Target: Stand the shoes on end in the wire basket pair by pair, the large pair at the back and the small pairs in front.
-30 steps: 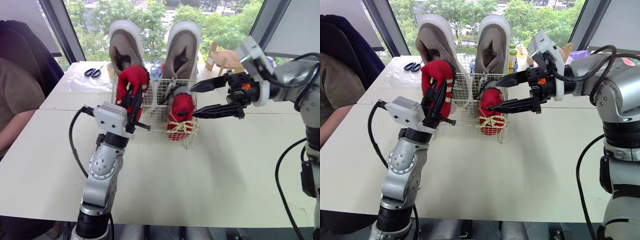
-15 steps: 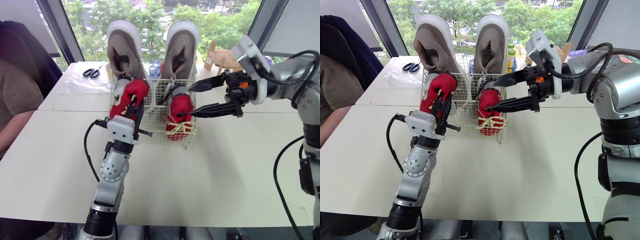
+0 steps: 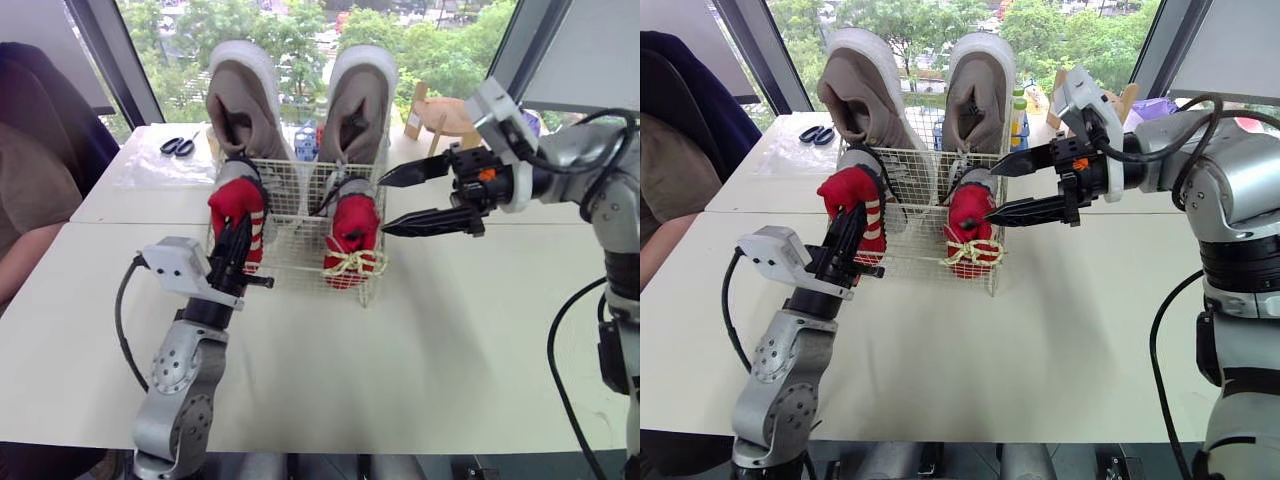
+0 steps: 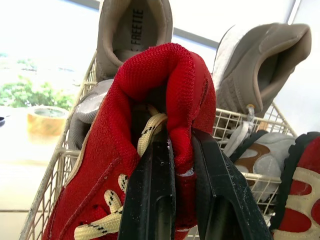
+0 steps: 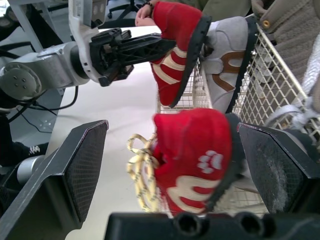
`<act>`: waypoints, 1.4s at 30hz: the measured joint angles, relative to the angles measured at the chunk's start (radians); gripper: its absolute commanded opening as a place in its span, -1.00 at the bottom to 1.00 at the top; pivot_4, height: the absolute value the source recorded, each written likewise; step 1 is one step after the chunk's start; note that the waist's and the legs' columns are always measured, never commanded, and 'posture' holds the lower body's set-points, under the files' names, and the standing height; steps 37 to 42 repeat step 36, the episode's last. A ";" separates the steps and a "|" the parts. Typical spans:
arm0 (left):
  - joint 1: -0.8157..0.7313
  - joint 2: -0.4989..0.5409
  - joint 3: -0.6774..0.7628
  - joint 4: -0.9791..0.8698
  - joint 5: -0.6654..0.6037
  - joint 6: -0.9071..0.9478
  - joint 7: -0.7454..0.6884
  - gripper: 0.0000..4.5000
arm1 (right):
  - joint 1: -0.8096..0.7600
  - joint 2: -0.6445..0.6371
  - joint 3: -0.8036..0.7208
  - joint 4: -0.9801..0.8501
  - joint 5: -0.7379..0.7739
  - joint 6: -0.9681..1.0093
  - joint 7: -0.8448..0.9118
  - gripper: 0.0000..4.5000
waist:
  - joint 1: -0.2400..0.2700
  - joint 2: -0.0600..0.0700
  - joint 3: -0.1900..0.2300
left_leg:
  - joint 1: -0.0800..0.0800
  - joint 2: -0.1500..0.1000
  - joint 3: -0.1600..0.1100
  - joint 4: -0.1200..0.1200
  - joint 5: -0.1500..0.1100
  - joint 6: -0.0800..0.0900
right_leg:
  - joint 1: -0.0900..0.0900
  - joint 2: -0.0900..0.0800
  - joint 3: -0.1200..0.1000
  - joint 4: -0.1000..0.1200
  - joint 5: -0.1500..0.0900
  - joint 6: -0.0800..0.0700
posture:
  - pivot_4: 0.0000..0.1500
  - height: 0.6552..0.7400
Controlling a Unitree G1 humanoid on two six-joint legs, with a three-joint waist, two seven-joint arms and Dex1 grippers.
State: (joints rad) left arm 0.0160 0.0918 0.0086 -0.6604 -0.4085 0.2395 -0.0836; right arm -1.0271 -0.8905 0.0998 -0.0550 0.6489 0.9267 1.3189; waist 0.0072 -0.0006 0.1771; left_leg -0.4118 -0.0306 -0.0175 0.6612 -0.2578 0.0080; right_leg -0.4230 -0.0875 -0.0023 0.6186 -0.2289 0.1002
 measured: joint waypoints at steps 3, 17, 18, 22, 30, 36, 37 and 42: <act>0.030 0.015 0.008 -0.015 -0.034 0.025 -0.016 -0.18 | 0.010 0.000 -0.002 0.000 0.000 -0.003 -0.003 1.00 | 0.001 0.000 0.000 | 0.000 0.000 0.001 0.000 0.000 0.000 | 0.000 0.000 0.000 -0.001 0.000 0.000 | 1.00 1.00; 0.314 0.407 0.299 -0.209 -0.537 0.388 -0.120 0.72 | 0.188 -0.051 -0.125 -0.032 0.033 0.027 -0.059 1.00 | 0.005 -0.001 0.001 | -0.001 0.002 0.001 -0.001 -0.001 0.000 | -0.001 -0.003 0.001 -0.004 0.000 -0.001 | 1.00 1.00; 0.349 0.444 0.339 -0.209 -0.590 0.405 -0.134 0.72 | 0.212 -0.059 -0.141 -0.035 0.034 0.030 -0.068 1.00 | 0.006 -0.001 0.001 | -0.001 0.002 0.001 -0.001 -0.001 0.000 | -0.001 -0.003 0.001 -0.004 0.000 -0.001 | 1.00 1.00; 0.503 0.559 0.493 -0.202 -0.691 0.431 -0.236 0.72 | 0.368 -0.121 -0.201 -0.083 0.043 0.044 -0.087 1.00 | 0.005 -0.001 0.001 | -0.002 0.002 0.001 -0.001 -0.001 0.000 | 0.000 -0.004 0.001 -0.007 0.000 -0.002 | 1.00 1.00; 0.641 0.620 0.525 -0.071 -0.571 0.427 -0.462 0.72 | 0.692 -0.116 -0.233 -0.192 0.039 0.021 -0.162 1.00 | 0.003 -0.001 0.001 | -0.003 0.004 0.007 -0.002 -0.001 0.000 | -0.004 -0.006 -0.001 -0.006 0.000 -0.003 | 1.00 1.00; 0.588 0.620 0.516 -0.047 -0.560 0.430 -0.489 0.72 | 0.751 -0.094 -0.196 -0.216 0.003 -0.028 -0.200 1.00 | 0.005 -0.001 0.001 | -0.003 0.004 0.008 -0.002 -0.001 0.000 | -0.005 -0.007 -0.001 -0.007 0.000 -0.003 | 1.00 1.00; 0.588 0.620 0.516 -0.047 -0.560 0.430 -0.489 0.72 | 0.751 -0.094 -0.196 -0.216 0.003 -0.028 -0.200 1.00 | 0.005 -0.001 0.001 | -0.003 0.004 0.008 -0.002 -0.001 0.000 | -0.005 -0.007 -0.001 -0.007 0.000 -0.003 | 1.00 1.00; 0.588 0.620 0.516 -0.047 -0.560 0.430 -0.489 0.72 | 0.751 -0.094 -0.196 -0.216 0.003 -0.028 -0.200 1.00 | 0.005 -0.001 0.001 | -0.003 0.004 0.008 -0.002 -0.001 0.000 | -0.005 -0.007 -0.001 -0.007 0.000 -0.003 | 1.00 1.00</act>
